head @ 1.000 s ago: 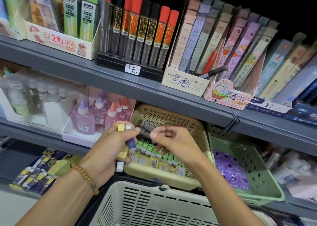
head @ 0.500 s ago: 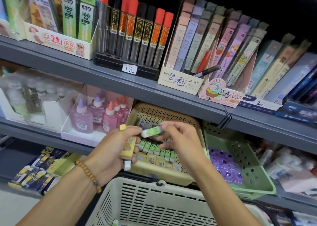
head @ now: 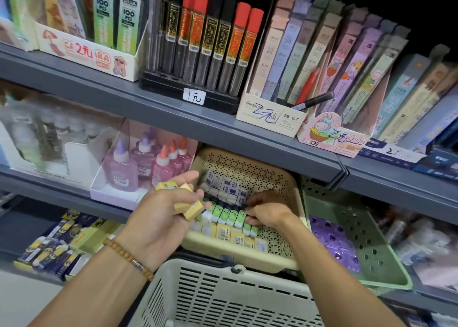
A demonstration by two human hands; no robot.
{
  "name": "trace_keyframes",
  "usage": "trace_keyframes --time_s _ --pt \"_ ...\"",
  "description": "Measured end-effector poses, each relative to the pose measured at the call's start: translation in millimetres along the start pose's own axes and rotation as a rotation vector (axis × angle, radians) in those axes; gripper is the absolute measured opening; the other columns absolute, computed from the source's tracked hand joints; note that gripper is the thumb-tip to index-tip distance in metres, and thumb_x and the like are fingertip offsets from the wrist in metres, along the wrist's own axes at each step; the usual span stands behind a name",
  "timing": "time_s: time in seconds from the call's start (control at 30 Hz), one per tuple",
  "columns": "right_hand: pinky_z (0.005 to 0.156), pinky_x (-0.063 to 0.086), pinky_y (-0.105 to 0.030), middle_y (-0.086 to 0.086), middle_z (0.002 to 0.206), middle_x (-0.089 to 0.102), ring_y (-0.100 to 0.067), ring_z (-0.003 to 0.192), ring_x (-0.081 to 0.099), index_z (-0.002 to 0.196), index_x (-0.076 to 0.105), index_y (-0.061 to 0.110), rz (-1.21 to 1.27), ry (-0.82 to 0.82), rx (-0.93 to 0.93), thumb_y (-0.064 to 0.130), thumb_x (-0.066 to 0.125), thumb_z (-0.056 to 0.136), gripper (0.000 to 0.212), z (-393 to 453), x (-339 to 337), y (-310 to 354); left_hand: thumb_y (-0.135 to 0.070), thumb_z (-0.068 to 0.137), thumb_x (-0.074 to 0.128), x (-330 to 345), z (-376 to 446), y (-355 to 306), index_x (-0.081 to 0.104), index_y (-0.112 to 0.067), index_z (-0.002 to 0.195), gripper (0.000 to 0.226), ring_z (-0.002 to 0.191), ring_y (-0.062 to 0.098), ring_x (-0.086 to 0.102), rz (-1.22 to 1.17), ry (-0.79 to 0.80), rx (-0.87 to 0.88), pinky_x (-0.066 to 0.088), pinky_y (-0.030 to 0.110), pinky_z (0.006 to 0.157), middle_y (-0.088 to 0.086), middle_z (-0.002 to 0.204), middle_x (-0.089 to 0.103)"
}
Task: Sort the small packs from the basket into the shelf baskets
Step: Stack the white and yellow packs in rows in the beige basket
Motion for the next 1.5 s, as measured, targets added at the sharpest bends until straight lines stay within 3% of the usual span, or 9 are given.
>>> trace_keyframes --time_s 0.17,0.27,0.37,0.53,0.67,0.8,1.07,1.2,1.5 --pt "0.059 0.056 -0.019 0.001 0.075 0.072 -0.002 0.055 0.064 0.087 0.068 0.025 0.012 -0.094 -0.198 0.023 0.065 0.092 0.006 -31 -6 25 0.013 0.081 0.055 -5 1 2 0.067 -0.007 0.103 0.032 0.087 0.018 0.068 0.002 -0.105 0.042 0.049 0.045 0.093 0.008 0.077 0.067" --pt "0.062 0.057 -0.025 -0.002 0.083 0.075 -0.011 0.070 0.068 0.092 0.071 0.018 0.276 0.116 -0.379 0.034 0.067 0.090 0.017 -66 9 51 0.013 0.087 0.051 -6 1 3 0.065 -0.005 0.104 0.029 0.091 0.022 0.069 -0.023 -0.110 0.067 0.052 0.044 0.090 0.011 0.087 0.068" --pt "0.060 0.055 -0.022 0.001 0.078 0.071 -0.014 0.070 0.068 0.094 0.068 0.009 0.401 0.300 -0.504 0.012 0.077 0.082 0.015 -94 22 74 0.014 0.088 0.049 -1 0 4 0.063 -0.003 0.106 0.029 0.100 0.028 0.068 -0.058 -0.055 0.067 0.057 0.043 0.084 0.017 0.101 0.059" --pt "0.066 0.051 -0.026 -0.001 0.075 0.059 -0.013 0.067 0.054 0.095 0.062 0.012 0.223 0.304 -0.548 -0.008 0.070 0.081 0.026 -106 24 85 0.015 0.087 0.050 4 -3 2 0.067 -0.006 0.099 0.030 0.077 0.017 0.072 0.012 -0.006 0.071 0.060 0.030 0.062 0.013 0.096 0.061" --pt "0.066 0.041 -0.037 0.005 0.073 0.048 -0.016 0.068 0.046 0.122 0.053 0.034 -0.055 0.360 -0.583 0.005 0.061 0.081 0.051 -108 35 78 0.016 0.087 0.050 6 -3 4 0.066 -0.010 0.089 0.031 0.071 0.015 0.062 0.114 -0.032 0.113 0.055 0.026 0.056 0.009 0.083 0.062" --pt "0.060 0.043 -0.029 0.006 0.079 0.054 -0.006 0.062 0.047 0.125 0.052 0.056 -0.039 0.312 -0.473 0.013 0.054 0.078 0.063 -91 22 58 0.014 0.087 0.052 -8 0 -3 0.061 -0.007 0.092 0.024 0.095 0.024 0.069 0.042 -0.134 0.141 0.056 0.035 0.075 0.016 0.103 0.062" --pt "0.053 0.045 -0.027 0.005 0.074 0.065 -0.011 0.051 0.050 0.098 0.069 0.030 0.038 -0.098 -0.234 0.007 0.058 0.092 0.026 -38 -35 17 0.009 0.079 0.066 -12 -2 -5 0.058 0.002 0.105 0.028 0.081 0.030 0.074 0.090 -0.154 0.125 0.059 0.027 0.059 0.025 0.108 0.066" --pt "0.057 0.047 -0.021 0.010 0.070 0.058 -0.009 0.059 0.054 0.100 0.063 0.023 -0.206 -0.068 -0.138 0.014 0.052 0.097 0.014 -25 -20 5 0.010 0.079 0.066 -13 -2 -6 0.058 0.002 0.108 0.031 0.080 0.026 0.074 0.103 -0.153 0.121 0.059 0.024 0.059 0.025 0.103 0.069" --pt "0.068 0.058 -0.021 -0.001 0.079 0.073 -0.008 0.066 0.069 0.095 0.064 0.023 -0.054 -0.067 -0.008 0.014 0.058 0.096 0.010 -24 -12 -2 0.003 0.092 0.053 -5 -1 1 0.057 -0.005 0.109 0.019 0.083 0.036 0.073 0.156 -0.030 0.012 0.061 0.040 0.063 0.012 0.099 0.075"
Point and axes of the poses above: each hand's wrist, its own z-axis towards the middle knuckle, its own x-axis out of the palm, y = z × x, the point moved 7 cm from there along z, towards the middle knuckle
